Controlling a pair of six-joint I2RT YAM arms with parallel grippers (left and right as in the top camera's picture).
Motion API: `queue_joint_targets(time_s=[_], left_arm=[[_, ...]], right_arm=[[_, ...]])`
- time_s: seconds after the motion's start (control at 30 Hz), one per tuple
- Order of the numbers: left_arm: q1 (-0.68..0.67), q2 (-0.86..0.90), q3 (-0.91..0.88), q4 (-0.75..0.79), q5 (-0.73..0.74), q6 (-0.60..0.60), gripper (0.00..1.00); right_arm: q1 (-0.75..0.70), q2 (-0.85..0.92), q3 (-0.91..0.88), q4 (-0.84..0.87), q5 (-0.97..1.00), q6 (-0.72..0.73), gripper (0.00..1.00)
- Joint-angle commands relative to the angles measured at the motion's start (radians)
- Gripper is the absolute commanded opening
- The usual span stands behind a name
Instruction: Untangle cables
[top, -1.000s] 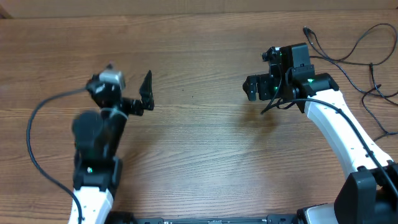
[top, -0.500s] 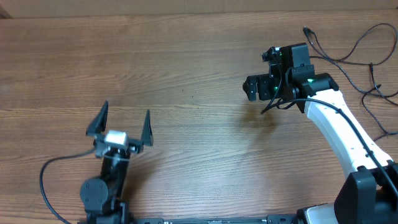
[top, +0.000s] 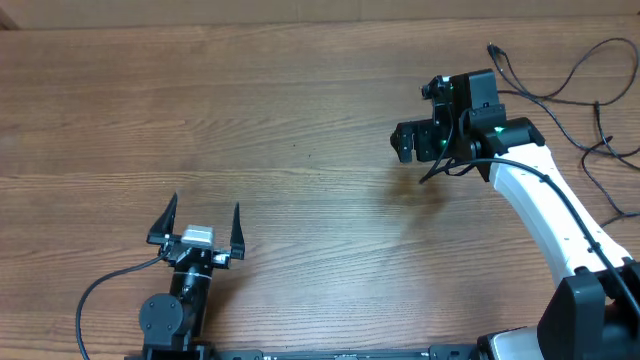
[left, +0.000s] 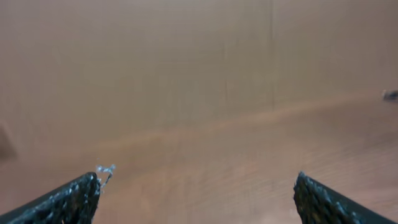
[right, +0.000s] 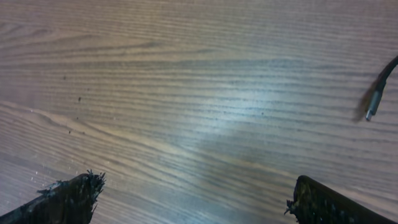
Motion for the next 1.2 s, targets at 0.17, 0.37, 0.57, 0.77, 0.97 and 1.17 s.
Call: queue_joint_targets(time_s=[0.17, 0.37, 0.57, 0.77, 0.97, 1.17], left_arm=[[-0.002, -0.082, -0.003, -0.188, -0.037, 0.014, 1.00], [-0.002, -0.082, -0.004, -0.190, -0.043, 0.010, 1.00], [-0.003, -0.082, -0.004, -0.188, -0.037, -0.008, 0.99], [-0.003, -0.081, -0.004, -0.188, -0.037, -0.008, 1.00], [-0.003, -0.081, -0.004, -0.188, -0.037, -0.008, 0.99], [-0.003, -0.081, -0.004, -0.188, -0.037, -0.008, 0.99]], right_arm=[[0.003, -0.026, -0.003, 0.002, -0.006, 0.007, 1.00], [0.003, -0.026, -0.003, 0.002, -0.006, 0.007, 1.00], [0.003, -0.026, -0.003, 0.002, -0.006, 0.007, 1.00], [0.003, -0.026, -0.003, 0.002, -0.006, 0.007, 1.00], [0.003, -0.026, -0.003, 0.002, -0.006, 0.007, 1.00], [0.003, -0.026, -0.003, 0.002, -0.006, 0.007, 1.00]])
